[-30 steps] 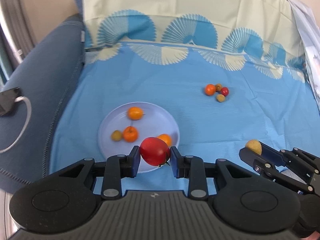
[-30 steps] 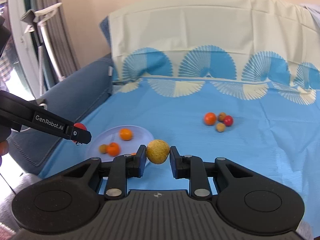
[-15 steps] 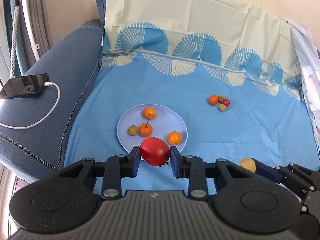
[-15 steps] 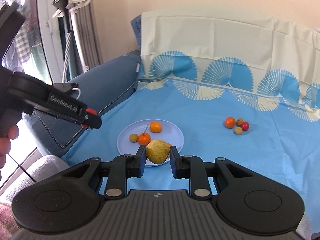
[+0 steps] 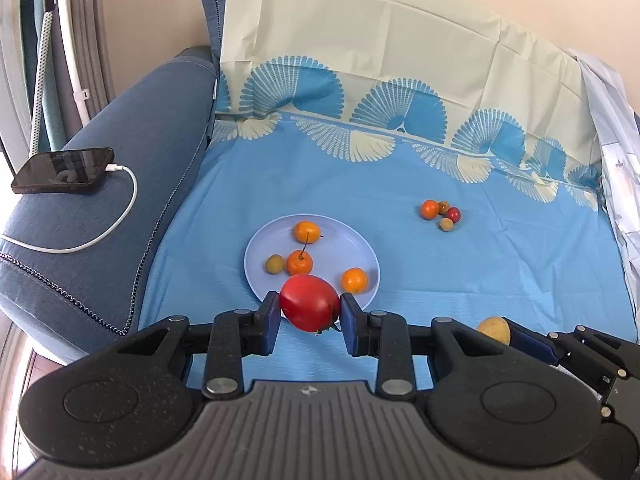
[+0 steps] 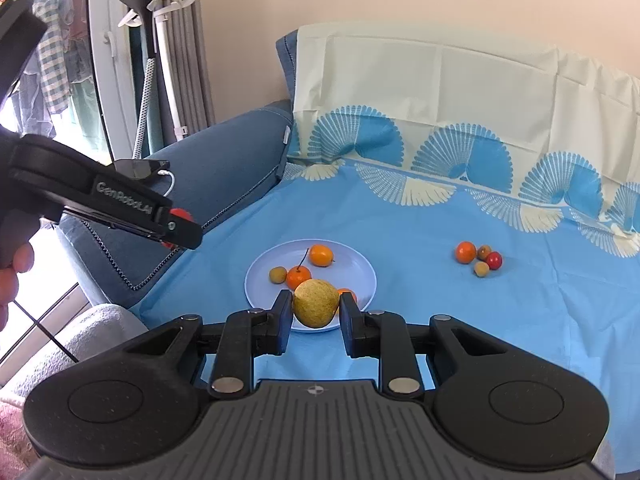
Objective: Organize fruits
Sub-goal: 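Carry the tomato in left tool over the plate while right tool carries the tan fruit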
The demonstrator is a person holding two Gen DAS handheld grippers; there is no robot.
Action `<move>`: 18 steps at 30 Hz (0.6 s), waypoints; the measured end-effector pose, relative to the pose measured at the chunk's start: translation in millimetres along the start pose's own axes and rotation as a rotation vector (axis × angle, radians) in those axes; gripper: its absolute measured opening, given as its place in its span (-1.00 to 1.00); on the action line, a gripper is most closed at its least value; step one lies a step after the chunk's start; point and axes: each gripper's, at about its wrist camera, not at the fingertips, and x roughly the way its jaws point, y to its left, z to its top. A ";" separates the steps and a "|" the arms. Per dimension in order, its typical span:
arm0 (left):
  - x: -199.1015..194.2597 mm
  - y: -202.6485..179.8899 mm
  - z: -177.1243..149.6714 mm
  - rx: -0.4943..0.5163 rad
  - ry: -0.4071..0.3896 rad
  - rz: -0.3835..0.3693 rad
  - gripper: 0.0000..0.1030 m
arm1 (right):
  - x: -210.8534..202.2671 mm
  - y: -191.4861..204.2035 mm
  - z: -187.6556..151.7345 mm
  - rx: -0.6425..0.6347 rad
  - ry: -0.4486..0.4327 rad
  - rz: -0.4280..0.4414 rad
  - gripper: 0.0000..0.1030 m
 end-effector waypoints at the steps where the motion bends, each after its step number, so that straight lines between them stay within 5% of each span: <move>1: 0.4 0.4 -0.4 0.001 -0.001 0.002 -0.31 | 0.8 -0.6 0.3 0.006 0.001 -0.003 -0.49; 18: 17.5 -3.5 -0.2 0.012 0.034 0.015 -0.31 | 16.5 -11.1 3.1 0.073 0.027 -0.008 -0.49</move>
